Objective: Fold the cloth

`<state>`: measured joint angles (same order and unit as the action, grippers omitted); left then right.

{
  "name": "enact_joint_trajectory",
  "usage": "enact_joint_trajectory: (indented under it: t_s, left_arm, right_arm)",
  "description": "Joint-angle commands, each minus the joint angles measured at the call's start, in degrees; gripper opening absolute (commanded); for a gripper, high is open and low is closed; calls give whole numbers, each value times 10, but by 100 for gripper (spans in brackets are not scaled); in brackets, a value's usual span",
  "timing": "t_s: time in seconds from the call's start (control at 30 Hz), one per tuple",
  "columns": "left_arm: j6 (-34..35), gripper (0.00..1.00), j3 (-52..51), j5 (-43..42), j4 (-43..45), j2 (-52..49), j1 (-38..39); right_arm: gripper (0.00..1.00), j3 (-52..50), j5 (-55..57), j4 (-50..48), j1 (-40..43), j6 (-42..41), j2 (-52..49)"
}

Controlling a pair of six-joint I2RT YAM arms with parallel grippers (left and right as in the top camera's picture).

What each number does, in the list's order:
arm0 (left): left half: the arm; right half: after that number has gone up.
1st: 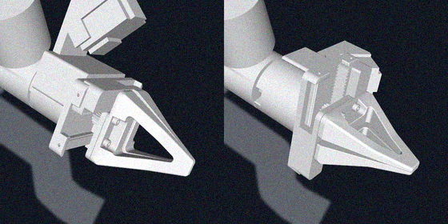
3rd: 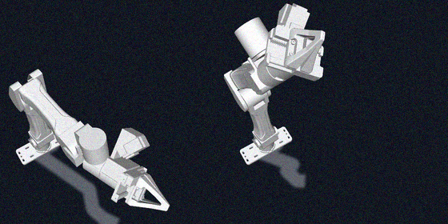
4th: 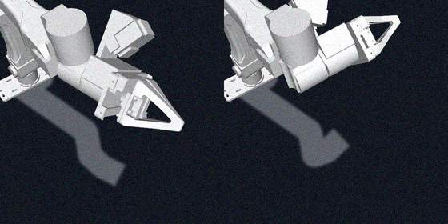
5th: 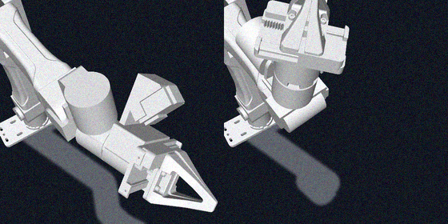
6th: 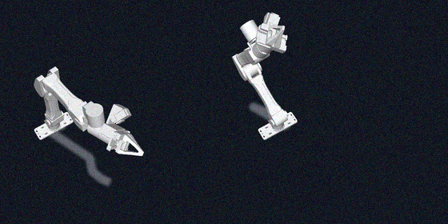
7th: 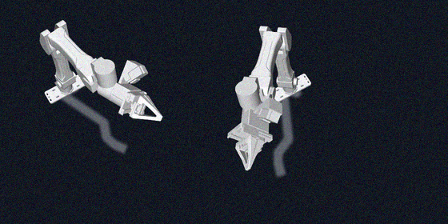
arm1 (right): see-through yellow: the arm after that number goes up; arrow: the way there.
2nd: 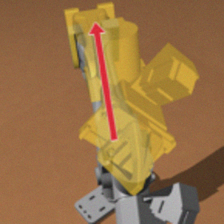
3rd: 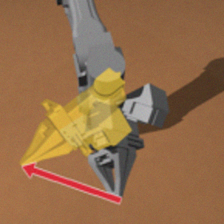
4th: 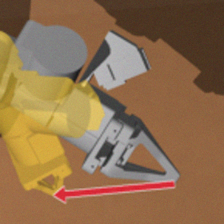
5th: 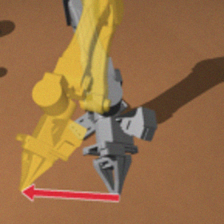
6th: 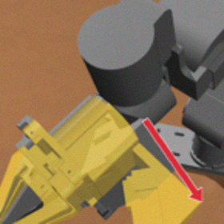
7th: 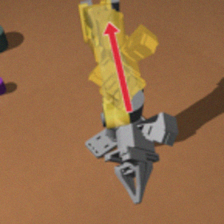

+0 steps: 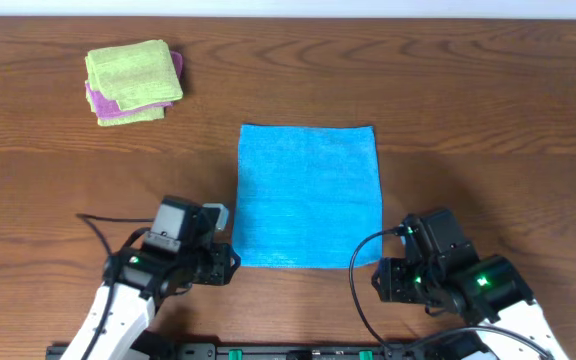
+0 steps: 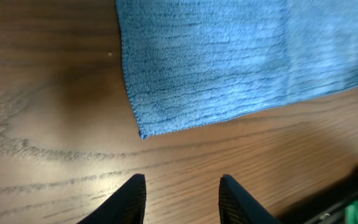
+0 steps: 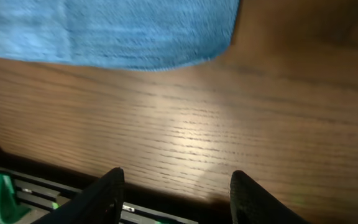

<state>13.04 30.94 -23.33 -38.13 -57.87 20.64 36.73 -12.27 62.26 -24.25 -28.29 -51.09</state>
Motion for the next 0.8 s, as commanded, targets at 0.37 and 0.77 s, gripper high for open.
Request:
enact_joint_trajectory:
  t_s: [0.37, 0.77]
  left_arm:
    - [37, 66, -2, 68, 24, -40, 14]
    - [54, 81, -2, 68, 22, -39, 14]
  right_arm:
    - [66, -34, -15, -30, -3, -30, 1]
    - [72, -34, 4, -31, -4, -54, 1]
